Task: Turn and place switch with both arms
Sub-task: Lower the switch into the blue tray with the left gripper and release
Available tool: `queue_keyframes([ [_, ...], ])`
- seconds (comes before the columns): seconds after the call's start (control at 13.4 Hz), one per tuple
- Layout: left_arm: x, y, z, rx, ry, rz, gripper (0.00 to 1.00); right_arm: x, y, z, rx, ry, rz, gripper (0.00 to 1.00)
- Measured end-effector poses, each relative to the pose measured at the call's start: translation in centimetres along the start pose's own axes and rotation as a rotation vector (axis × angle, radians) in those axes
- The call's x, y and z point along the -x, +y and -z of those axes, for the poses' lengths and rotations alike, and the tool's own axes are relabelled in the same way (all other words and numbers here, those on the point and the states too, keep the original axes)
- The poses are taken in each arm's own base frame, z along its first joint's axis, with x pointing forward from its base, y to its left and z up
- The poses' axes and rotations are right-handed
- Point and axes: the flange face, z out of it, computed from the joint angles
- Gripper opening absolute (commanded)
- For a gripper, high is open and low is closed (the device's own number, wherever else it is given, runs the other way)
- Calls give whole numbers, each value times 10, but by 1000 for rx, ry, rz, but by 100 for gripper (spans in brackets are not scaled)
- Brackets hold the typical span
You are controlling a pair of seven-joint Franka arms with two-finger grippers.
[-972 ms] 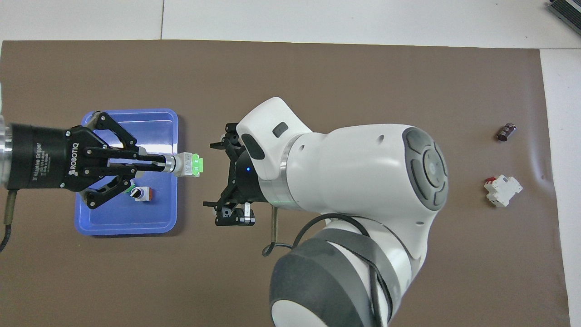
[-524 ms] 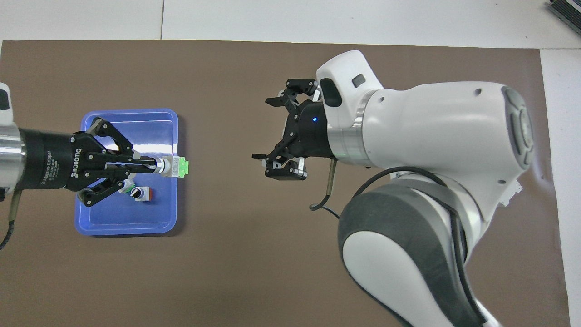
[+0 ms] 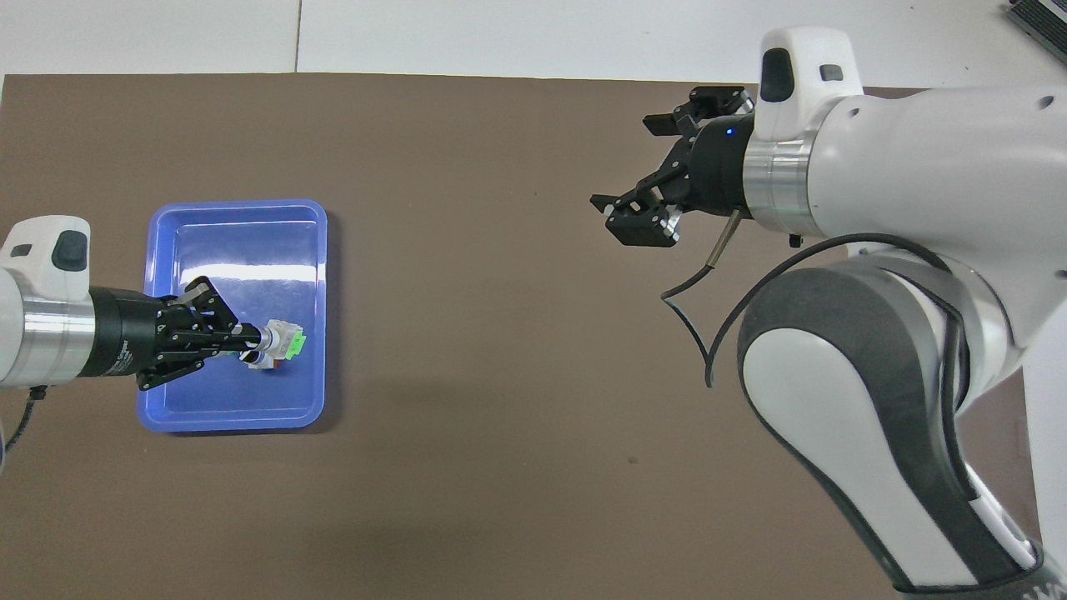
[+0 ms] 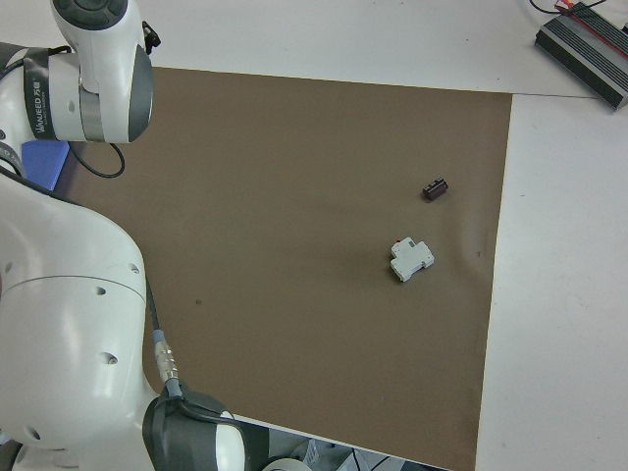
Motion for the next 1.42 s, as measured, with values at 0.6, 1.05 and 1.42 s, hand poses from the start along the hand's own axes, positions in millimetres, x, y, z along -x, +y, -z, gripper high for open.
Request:
queue_keyframes([
  [0.6, -58, -19, -100, -144, 57, -263, 0, 113, 134, 70, 332, -285, -547, 100],
  [1.05, -59, -36, -125, -154, 74, -463, 99, 169, 136, 140, 332, -467, -862, 100],
  [1.42, -65, -25, -106, -146, 100, -675, 99, 191, 125, 143, 324, -558, -1018, 100],
])
